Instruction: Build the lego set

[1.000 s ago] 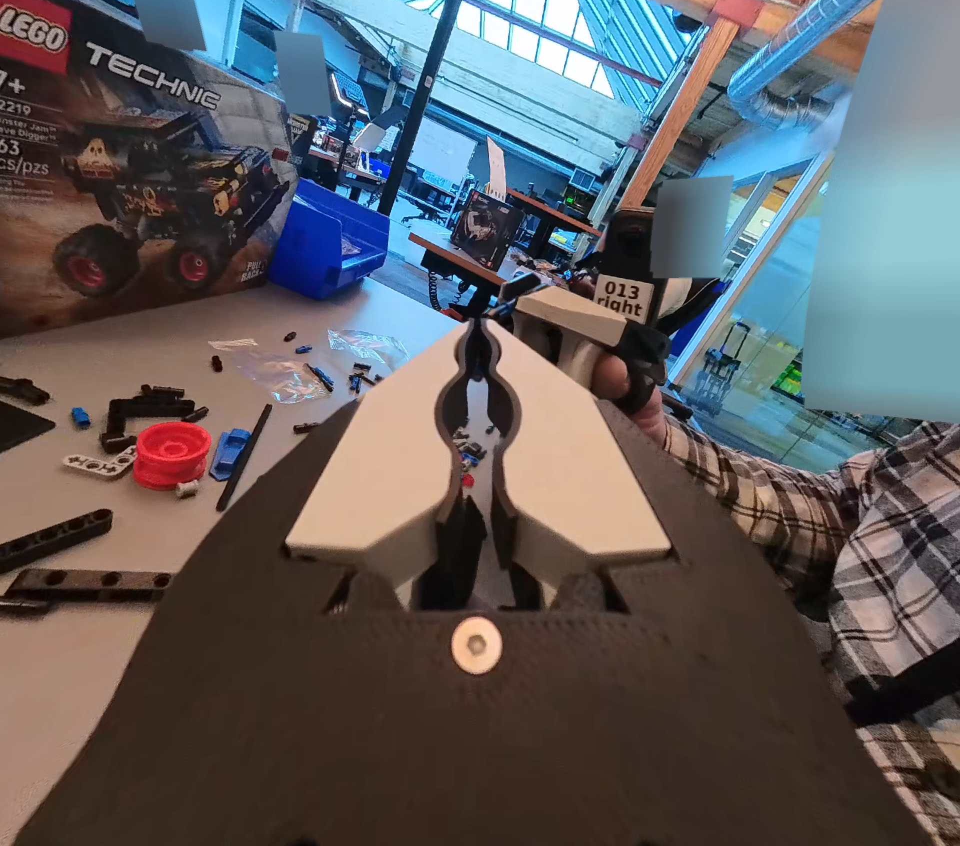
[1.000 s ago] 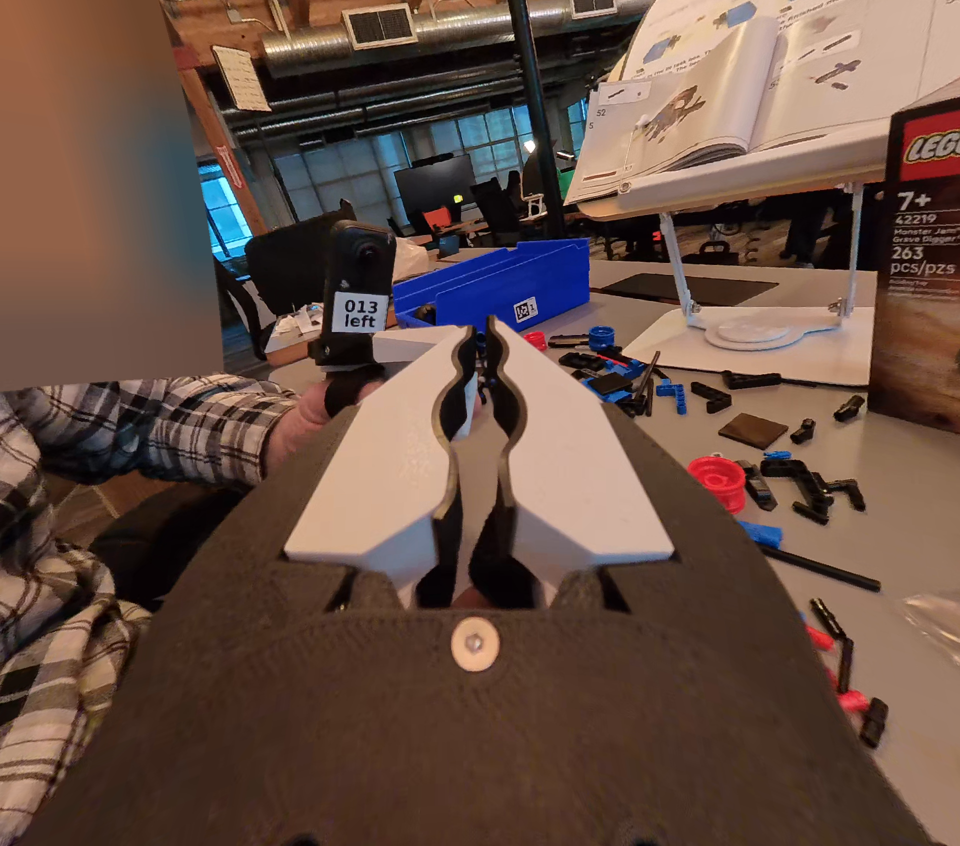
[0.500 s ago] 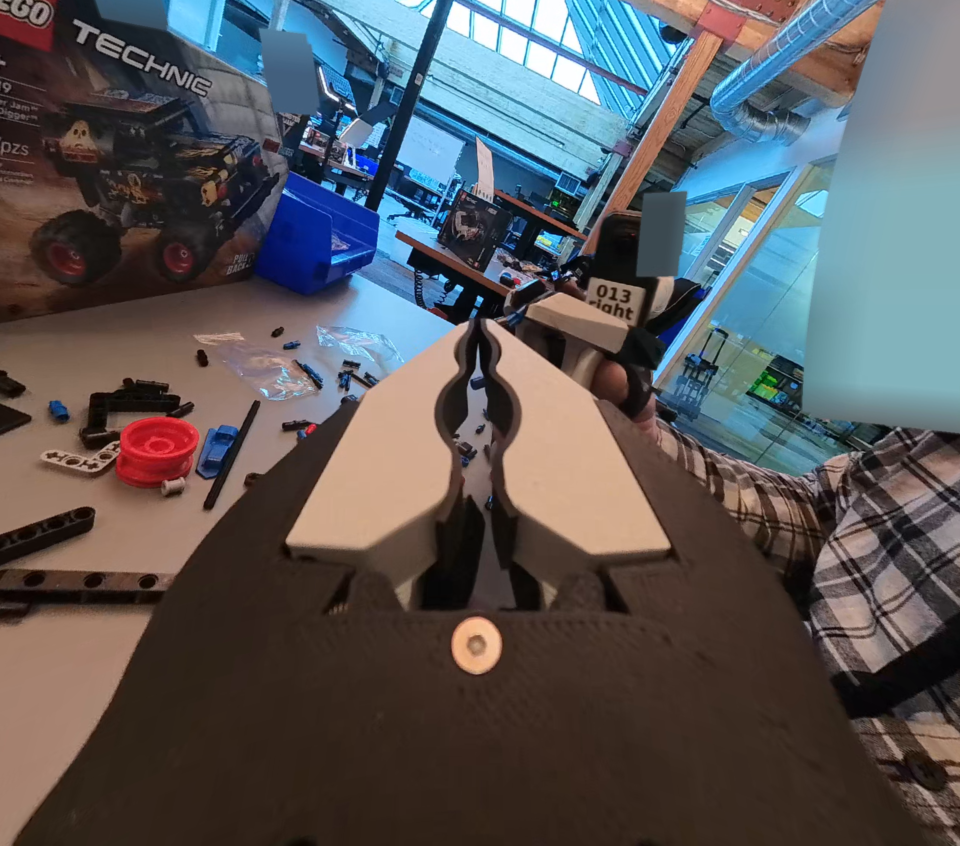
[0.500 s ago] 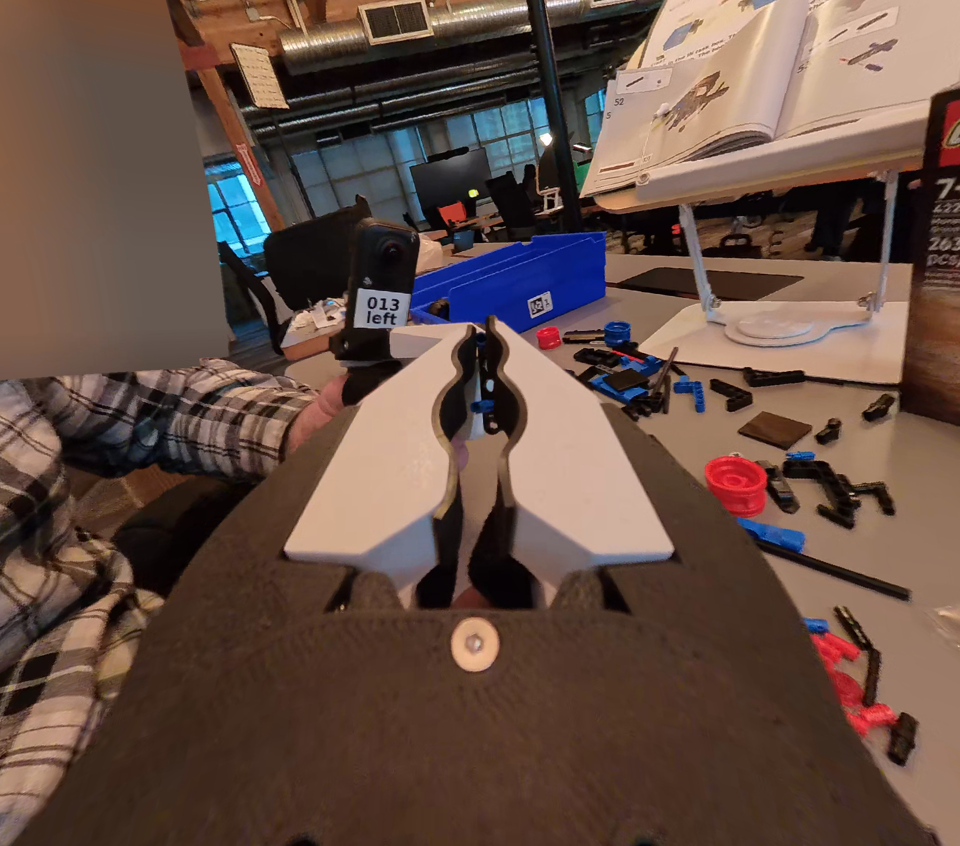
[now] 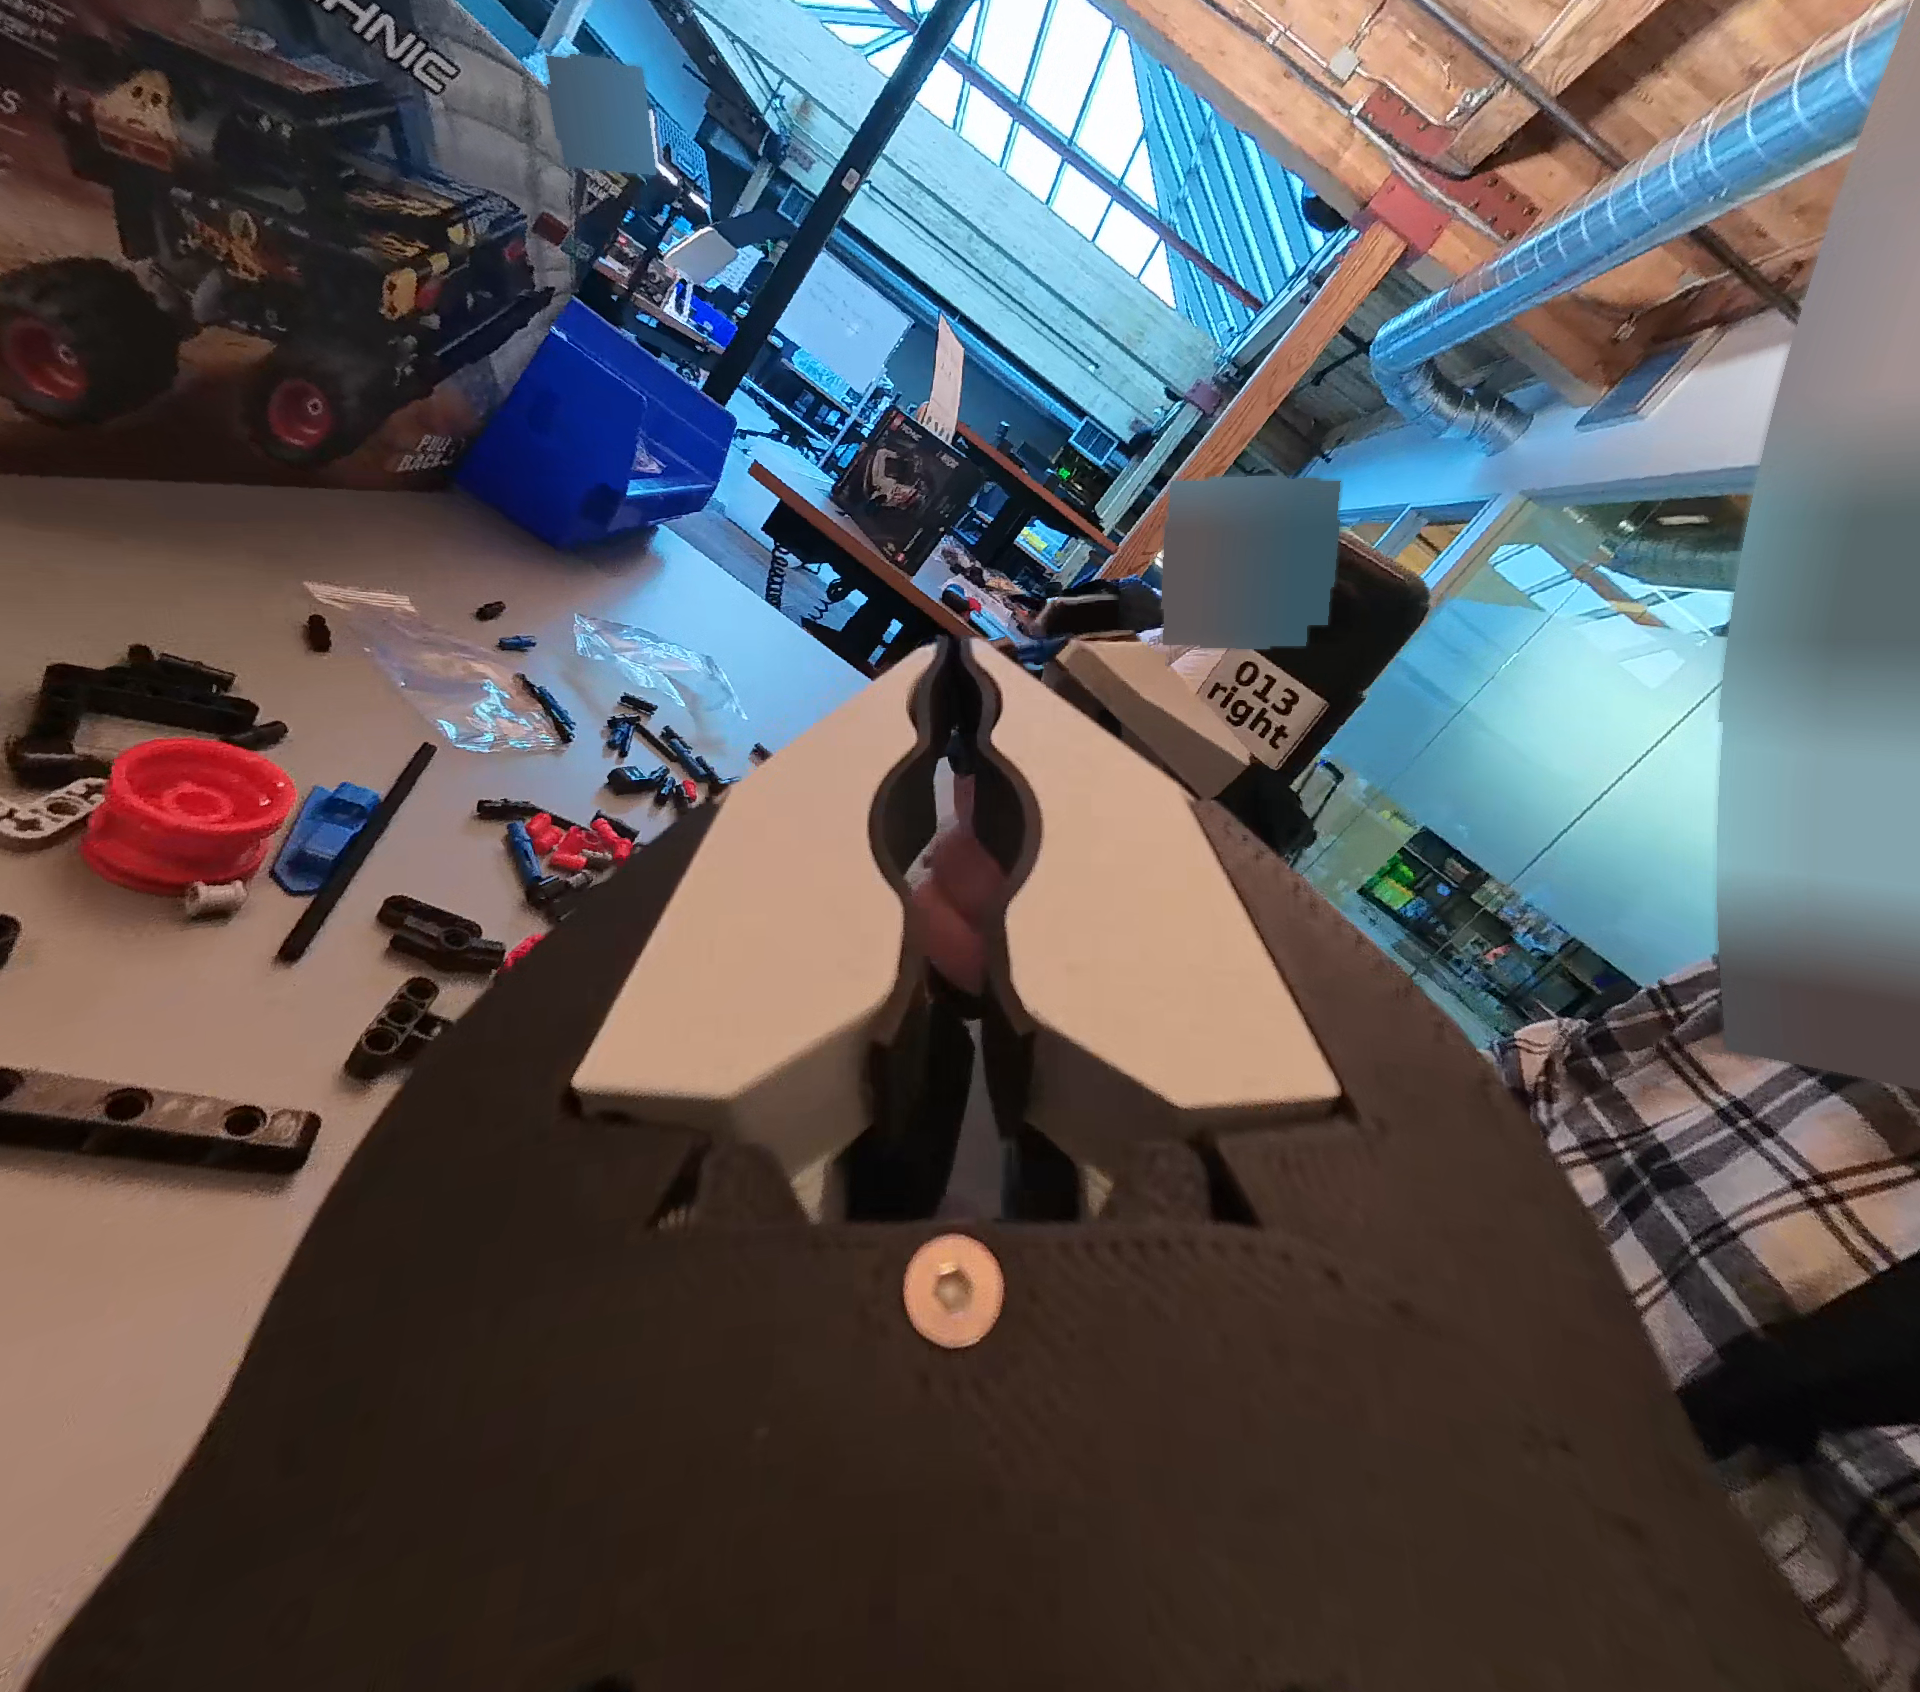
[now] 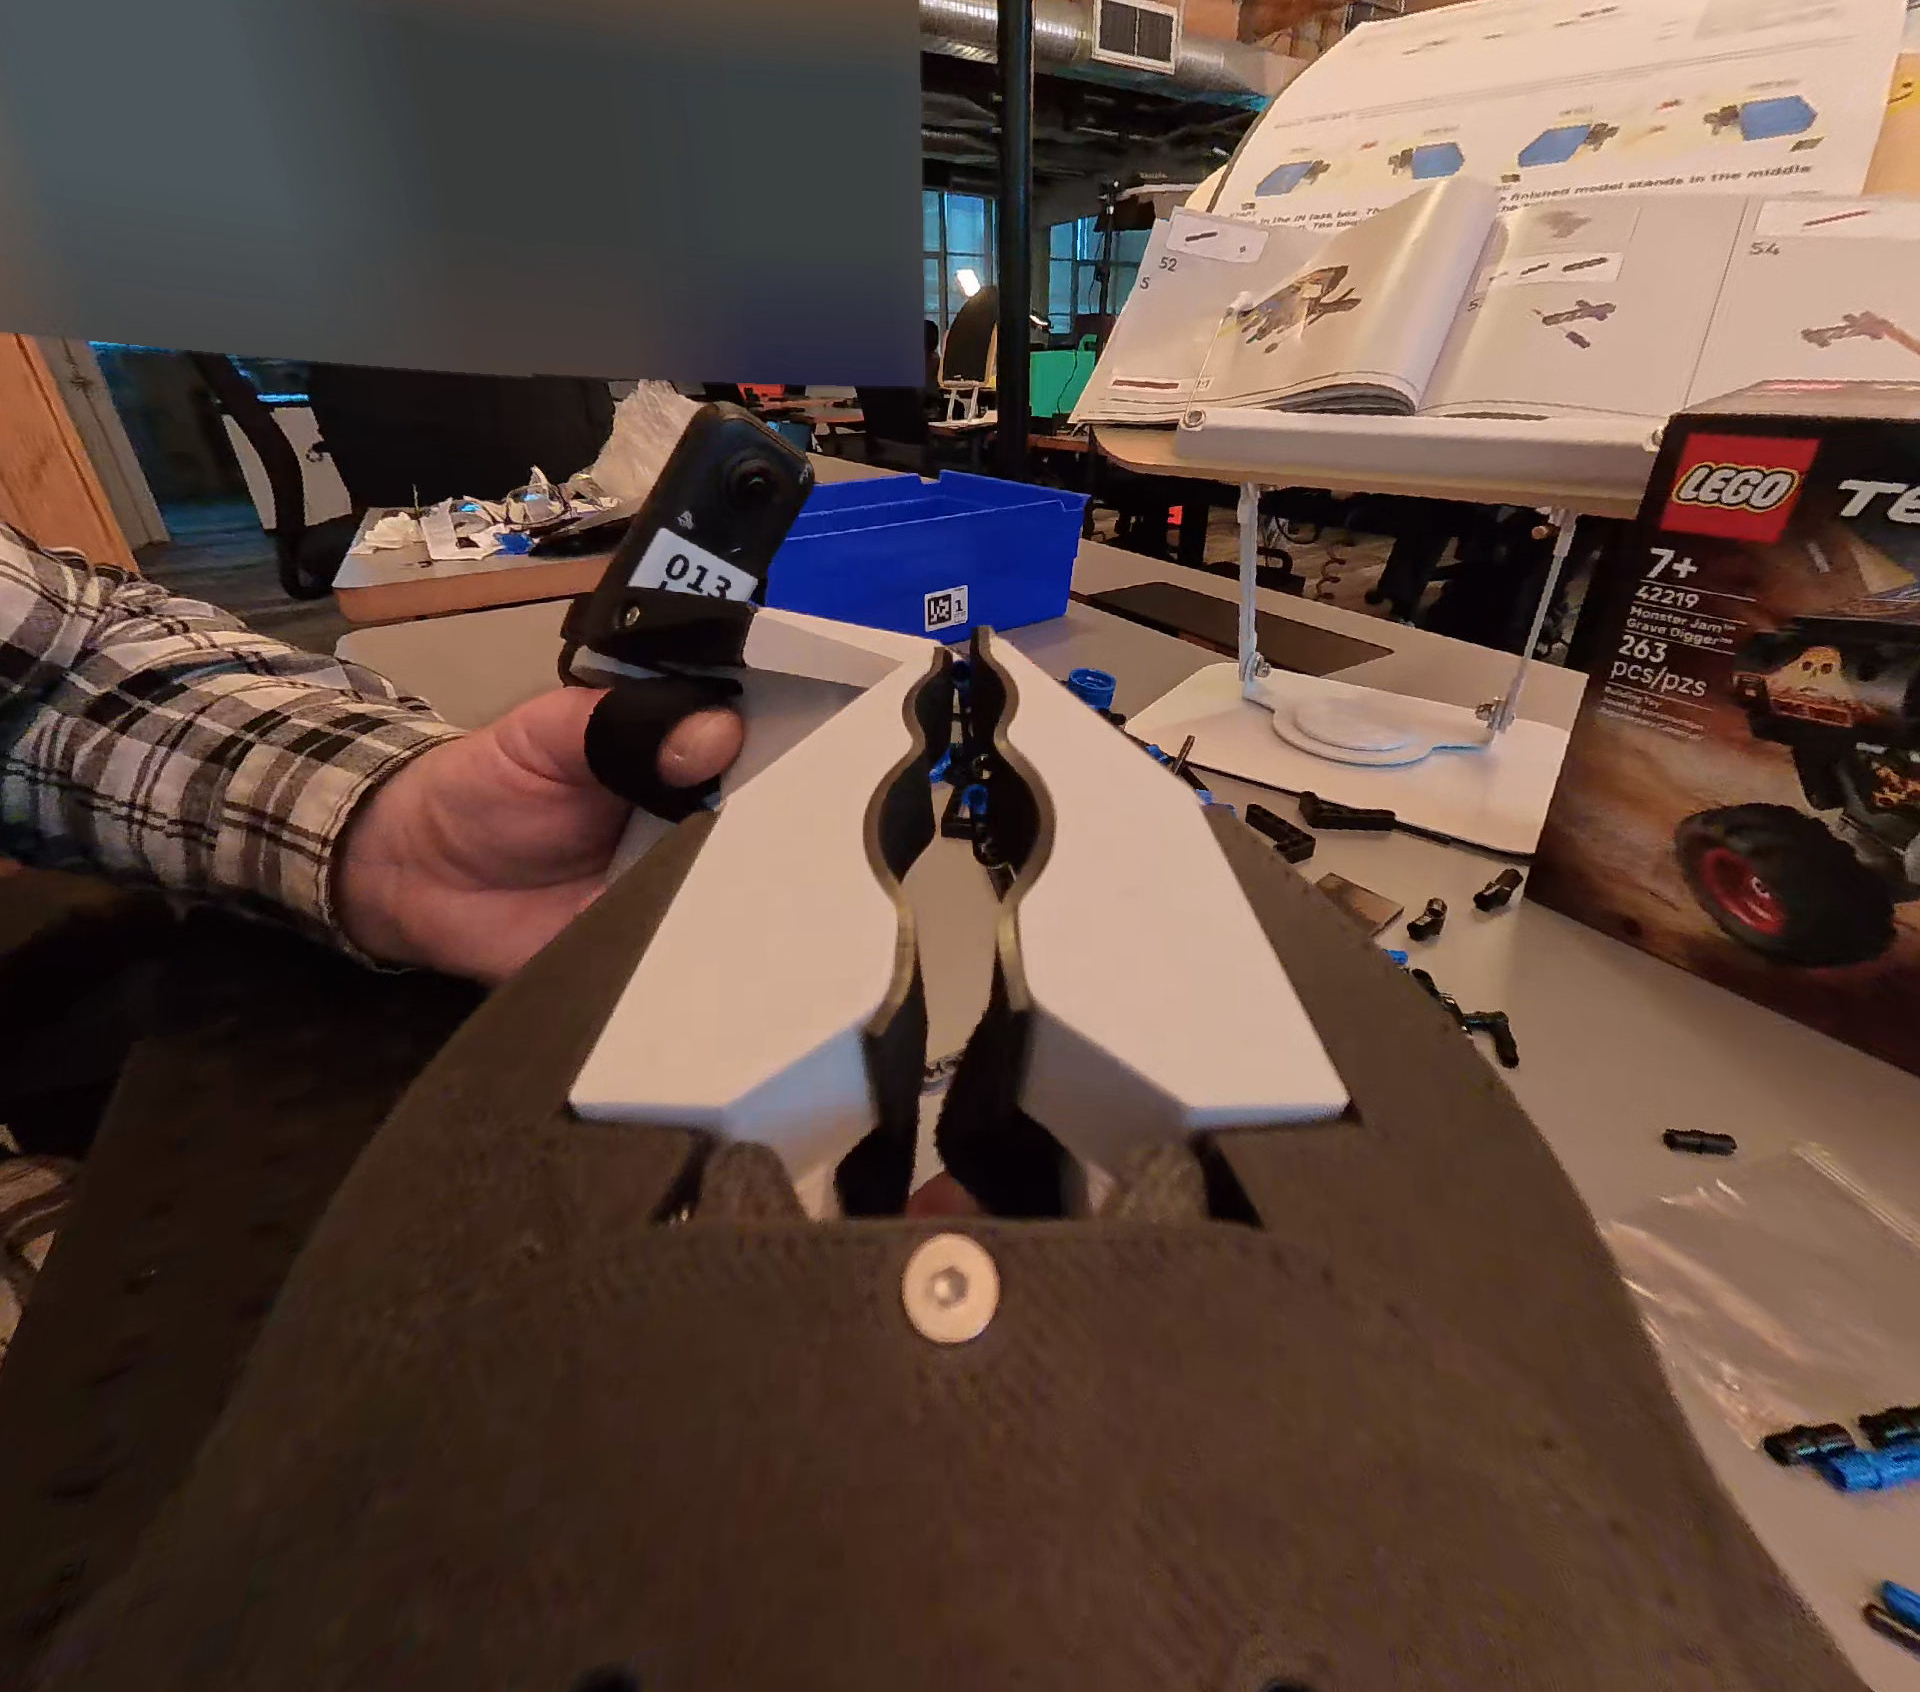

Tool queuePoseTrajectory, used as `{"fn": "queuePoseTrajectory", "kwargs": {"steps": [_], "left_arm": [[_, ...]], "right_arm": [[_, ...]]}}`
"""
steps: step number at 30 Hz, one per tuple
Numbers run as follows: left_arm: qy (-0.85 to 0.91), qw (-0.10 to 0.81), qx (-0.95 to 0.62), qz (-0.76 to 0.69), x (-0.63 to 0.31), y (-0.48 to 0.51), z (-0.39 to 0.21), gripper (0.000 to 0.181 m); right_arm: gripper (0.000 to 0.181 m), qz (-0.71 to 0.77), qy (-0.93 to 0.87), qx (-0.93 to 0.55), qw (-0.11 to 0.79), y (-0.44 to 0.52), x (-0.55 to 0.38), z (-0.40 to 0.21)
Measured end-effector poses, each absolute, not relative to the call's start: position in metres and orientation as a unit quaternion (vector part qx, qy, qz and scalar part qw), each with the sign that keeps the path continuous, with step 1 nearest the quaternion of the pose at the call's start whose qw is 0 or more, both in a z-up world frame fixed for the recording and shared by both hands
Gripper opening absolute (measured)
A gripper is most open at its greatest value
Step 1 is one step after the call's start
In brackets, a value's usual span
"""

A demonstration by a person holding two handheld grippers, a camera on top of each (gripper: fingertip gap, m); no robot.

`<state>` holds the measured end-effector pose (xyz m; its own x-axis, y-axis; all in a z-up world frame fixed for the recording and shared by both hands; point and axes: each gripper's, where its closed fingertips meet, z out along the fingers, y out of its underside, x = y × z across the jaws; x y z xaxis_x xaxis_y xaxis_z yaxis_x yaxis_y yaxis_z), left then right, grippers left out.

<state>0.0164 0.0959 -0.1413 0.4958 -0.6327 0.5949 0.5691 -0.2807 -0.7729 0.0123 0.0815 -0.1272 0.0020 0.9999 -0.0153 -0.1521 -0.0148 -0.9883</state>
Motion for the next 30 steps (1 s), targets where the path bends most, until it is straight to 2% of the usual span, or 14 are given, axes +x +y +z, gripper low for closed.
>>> {"fn": "queuePoseTrajectory", "kwargs": {"steps": [10,24,30], "left_arm": [[0.036,0.614,-0.632,-0.471,0.014,0.096,-0.142,0.000],[0.096,0.635,-0.651,-0.404,0.015,0.096,-0.141,0.000],[0.136,0.640,-0.647,-0.391,0.009,0.087,-0.133,0.004]], "right_arm": [[0.000,0.509,-0.474,-0.463,0.549,0.080,0.010,-0.130],[0.000,0.541,-0.465,-0.475,0.514,0.082,0.012,-0.132],[0.000,0.481,-0.520,-0.455,0.540,0.079,0.014,-0.126]]}}
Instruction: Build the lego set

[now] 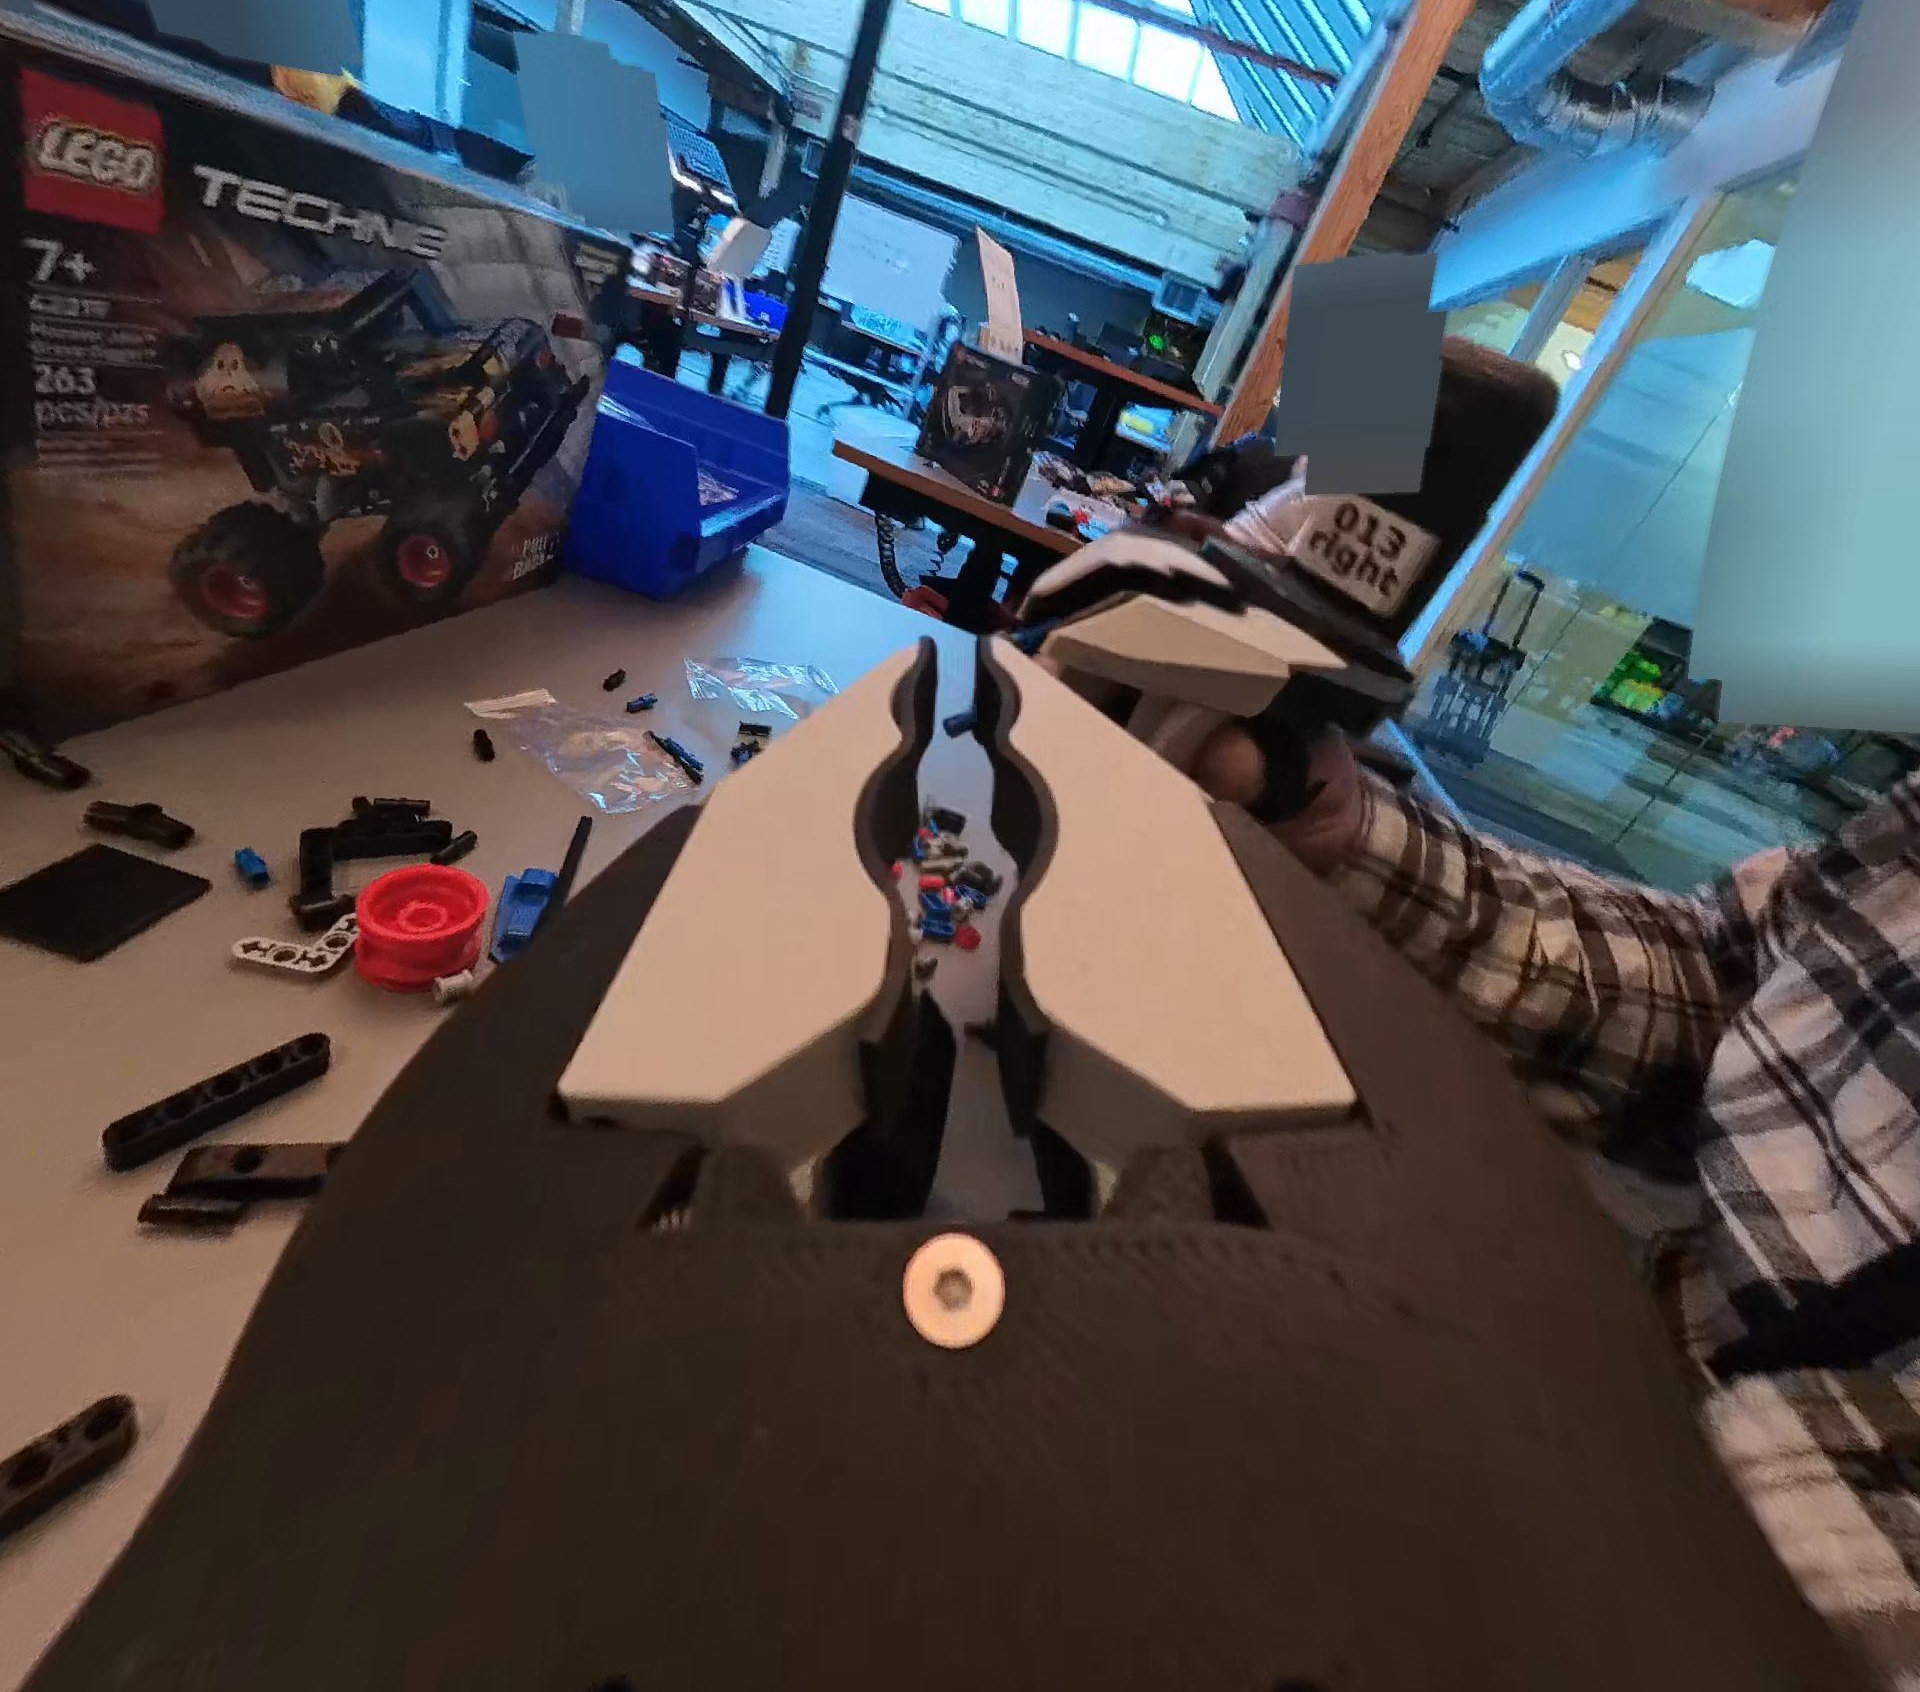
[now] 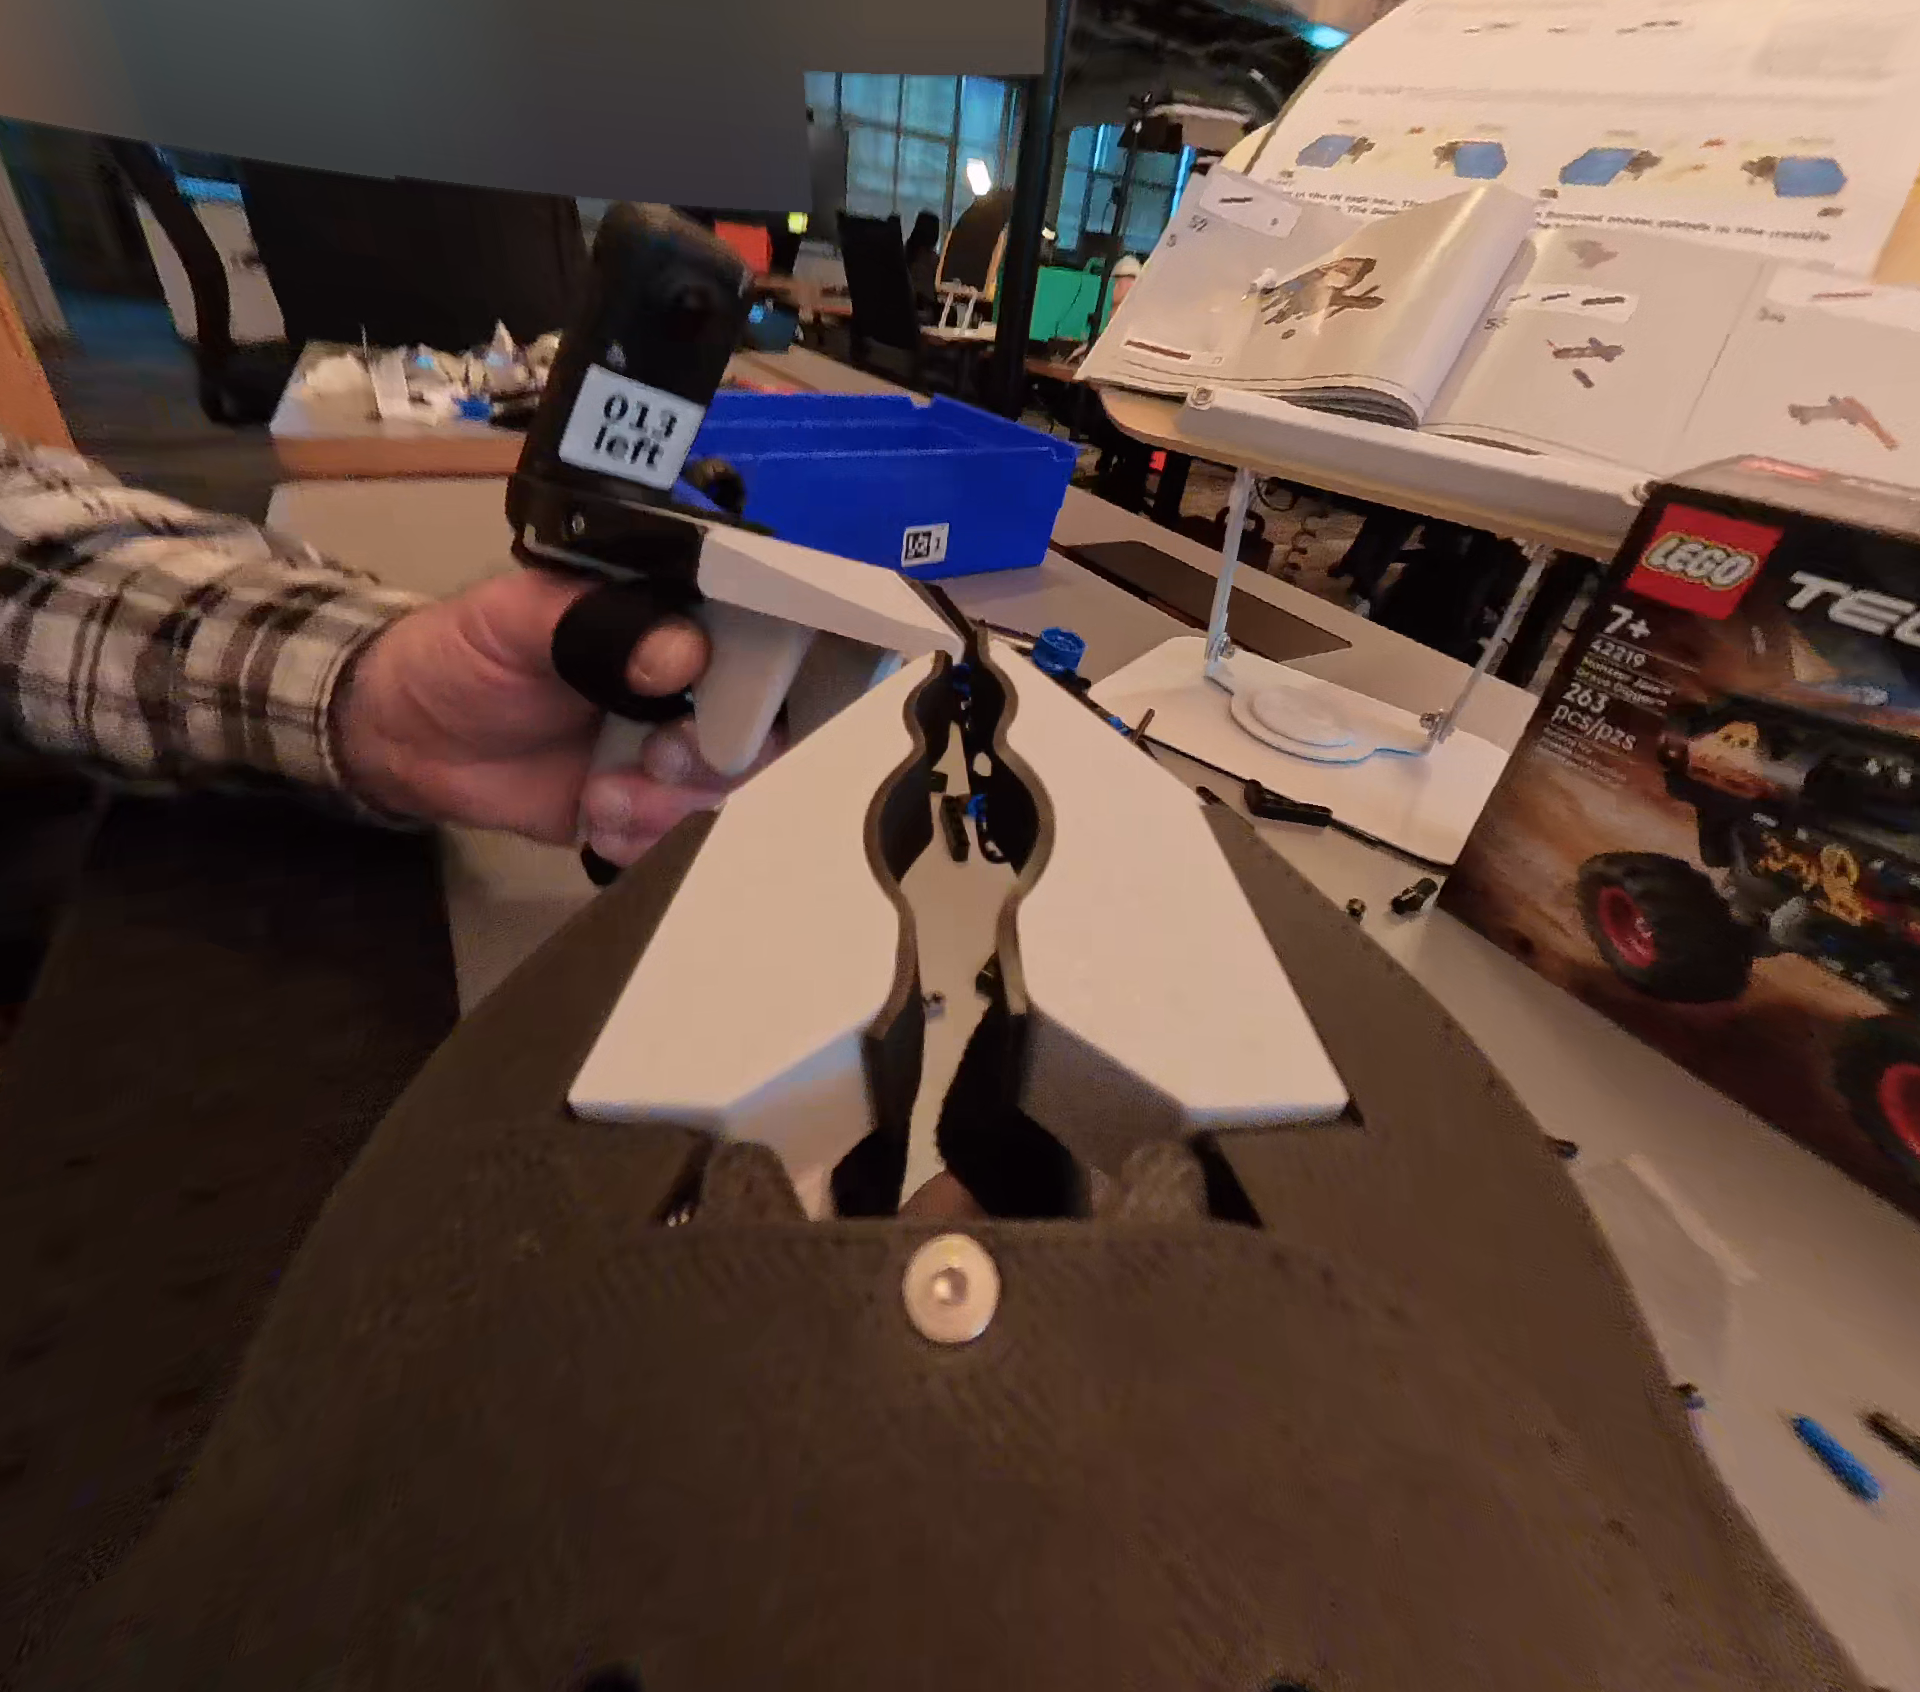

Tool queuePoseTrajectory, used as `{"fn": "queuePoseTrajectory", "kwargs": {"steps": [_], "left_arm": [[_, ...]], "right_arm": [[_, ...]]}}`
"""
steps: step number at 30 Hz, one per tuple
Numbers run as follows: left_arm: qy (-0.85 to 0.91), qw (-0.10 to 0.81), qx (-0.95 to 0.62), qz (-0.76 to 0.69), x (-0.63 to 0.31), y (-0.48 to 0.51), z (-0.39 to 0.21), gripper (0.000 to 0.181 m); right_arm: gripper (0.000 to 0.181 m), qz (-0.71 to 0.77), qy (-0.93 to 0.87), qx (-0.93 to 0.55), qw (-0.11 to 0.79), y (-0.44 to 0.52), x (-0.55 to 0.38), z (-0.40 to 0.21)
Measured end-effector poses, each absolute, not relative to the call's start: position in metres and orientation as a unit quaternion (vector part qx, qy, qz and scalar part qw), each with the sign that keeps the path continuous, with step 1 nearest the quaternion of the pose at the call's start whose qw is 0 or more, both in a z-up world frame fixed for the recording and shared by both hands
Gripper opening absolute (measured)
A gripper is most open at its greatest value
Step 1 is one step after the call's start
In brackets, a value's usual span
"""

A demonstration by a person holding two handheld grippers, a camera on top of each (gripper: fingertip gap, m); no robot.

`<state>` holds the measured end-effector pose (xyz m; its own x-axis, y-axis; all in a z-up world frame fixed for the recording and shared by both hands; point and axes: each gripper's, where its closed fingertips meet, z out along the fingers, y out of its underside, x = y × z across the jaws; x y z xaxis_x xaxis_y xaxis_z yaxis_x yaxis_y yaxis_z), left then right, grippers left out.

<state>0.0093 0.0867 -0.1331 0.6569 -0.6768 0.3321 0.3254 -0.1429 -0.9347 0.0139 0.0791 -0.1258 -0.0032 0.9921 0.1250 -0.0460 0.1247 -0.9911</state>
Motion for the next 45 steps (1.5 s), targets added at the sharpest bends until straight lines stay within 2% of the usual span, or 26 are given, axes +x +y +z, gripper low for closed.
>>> {"fn": "queuePoseTrajectory", "kwargs": {"steps": [6,10,13,16,18,20,22,28,33,35,45], "left_arm": [[0.244,0.641,-0.657,-0.313,0.016,0.073,-0.139,0.027],[0.320,0.659,-0.644,-0.221,0.023,0.065,-0.139,0.015],[0.302,0.670,-0.638,-0.232,0.016,0.065,-0.133,0.005],[0.286,0.679,-0.636,-0.230,0.011,0.066,-0.127,0.005],[0.262,0.684,-0.634,-0.247,0.006,0.067,-0.122,0.005],[0.223,0.688,-0.631,-0.280,-0.004,0.070,-0.117,0.005],[0.182,0.687,-0.624,-0.324,-0.013,0.072,-0.110,0.005],[0.114,0.677,-0.603,-0.407,-0.023,0.074,-0.100,0.005],[0.099,0.664,-0.593,-0.443,-0.020,0.071,-0.098,0.005],[0.098,0.664,-0.593,-0.444,-0.021,0.069,-0.099,0.005],[0.114,0.671,-0.607,-0.411,-0.028,0.064,-0.105,0.011]], "right_arm": [[0.000,0.458,-0.585,-0.434,0.510,0.065,0.007,-0.119],[0.000,0.475,-0.616,-0.425,0.463,0.050,0.000,-0.120],[0.000,0.493,-0.615,-0.431,0.440,0.045,-0.003,-0.117],[0.001,0.501,-0.602,-0.434,0.444,0.046,-0.008,-0.110],[0.011,0.499,-0.588,-0.440,0.460,0.051,-0.010,-0.103],[0.034,0.497,-0.571,-0.453,0.472,0.059,-0.009,-0.099],[0.041,0.478,-0.567,-0.461,0.487,0.066,-0.006,-0.101],[0.037,0.319,-0.617,-0.478,0.537,0.080,-0.017,-0.131],[0.020,0.375,-0.596,-0.474,0.529,0.070,-0.032,-0.121],[0.009,0.416,-0.580,-0.474,0.515,0.067,-0.032,-0.114],[0.005,0.469,-0.605,-0.475,0.435,0.062,-0.033,-0.116]]}}
